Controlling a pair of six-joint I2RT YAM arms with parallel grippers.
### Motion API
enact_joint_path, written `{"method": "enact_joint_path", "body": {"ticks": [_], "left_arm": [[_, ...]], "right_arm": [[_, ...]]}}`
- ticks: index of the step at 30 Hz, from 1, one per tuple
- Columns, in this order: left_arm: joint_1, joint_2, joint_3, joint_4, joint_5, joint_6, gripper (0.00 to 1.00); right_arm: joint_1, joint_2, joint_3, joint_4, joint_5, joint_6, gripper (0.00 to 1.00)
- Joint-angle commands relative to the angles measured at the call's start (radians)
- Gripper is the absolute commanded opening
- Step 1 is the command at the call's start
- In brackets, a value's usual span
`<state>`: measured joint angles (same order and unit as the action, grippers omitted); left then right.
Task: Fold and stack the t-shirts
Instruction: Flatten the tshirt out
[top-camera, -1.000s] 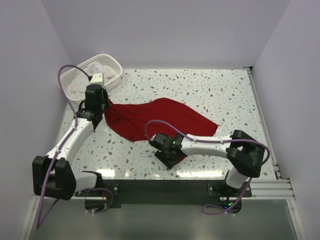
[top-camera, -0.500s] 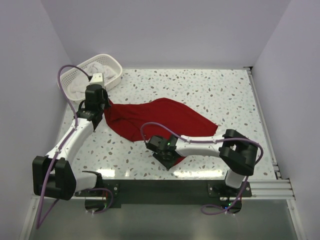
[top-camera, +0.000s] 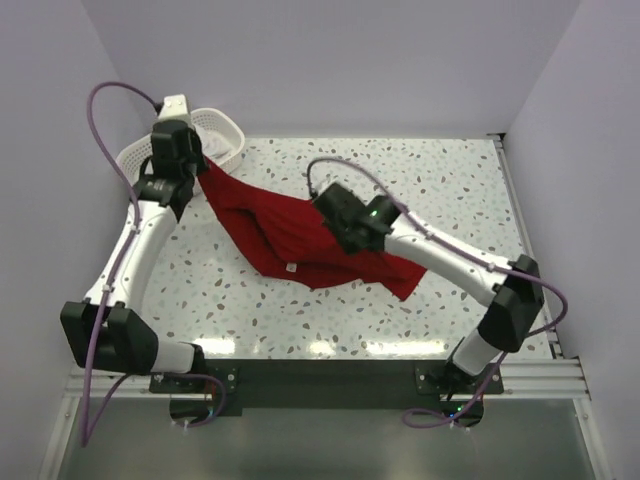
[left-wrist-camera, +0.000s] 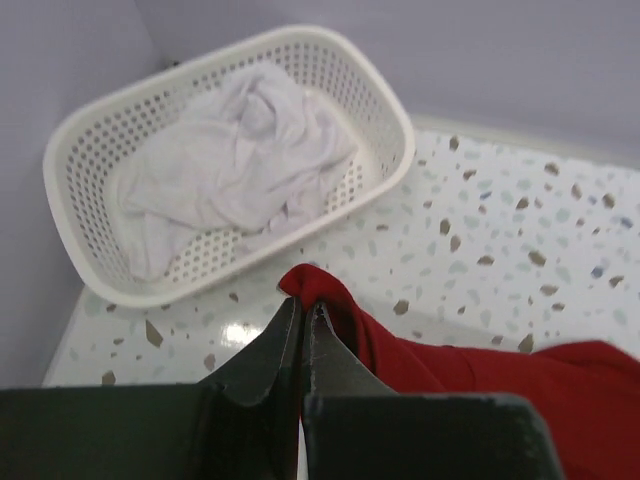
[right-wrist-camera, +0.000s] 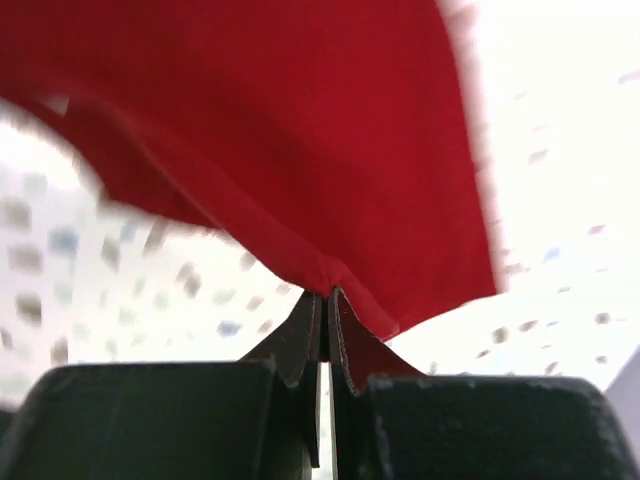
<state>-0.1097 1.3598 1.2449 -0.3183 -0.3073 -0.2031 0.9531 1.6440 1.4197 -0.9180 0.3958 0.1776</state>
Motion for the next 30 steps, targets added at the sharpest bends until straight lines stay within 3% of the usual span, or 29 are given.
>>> {"method": "enact_joint_path", "body": {"ticks": [1,5,8,11,19,30], "left_arm": [[0.015,0.033,0.246,-0.098,-0.006,-0.033,0.0],[0.016,0.041,0.553,-0.197,0.017,-0.039,0.0],[0.016,-0.002,0.692,-0.235,0.017,-0.027,0.0],[0.016,-0.095,0.746,-0.228,-0.006,0.001,0.0],[0.015,-0.358,0.755,-0.14,-0.125,0.108,0.0],[0.011,-0.298,0.887,-0.113,-0.106,0.227,0.0]], "right_arm": [[-0.132,-0.138,0.253,-0.105,0.161,-0.107,0.0],[-0.203,-0.177,0.508,-0.15,0.228,-0.209,0.0],[-0.203,-0.234,0.698,-0.16,0.235,-0.266,0.0],[-0.203,-0.341,0.763,-0.133,0.207,-0.311,0.0],[-0.205,-0.605,0.768,-0.047,0.114,-0.398,0.0],[-0.201,-0.601,0.799,-0.03,0.201,-0.441,0.0]]}}
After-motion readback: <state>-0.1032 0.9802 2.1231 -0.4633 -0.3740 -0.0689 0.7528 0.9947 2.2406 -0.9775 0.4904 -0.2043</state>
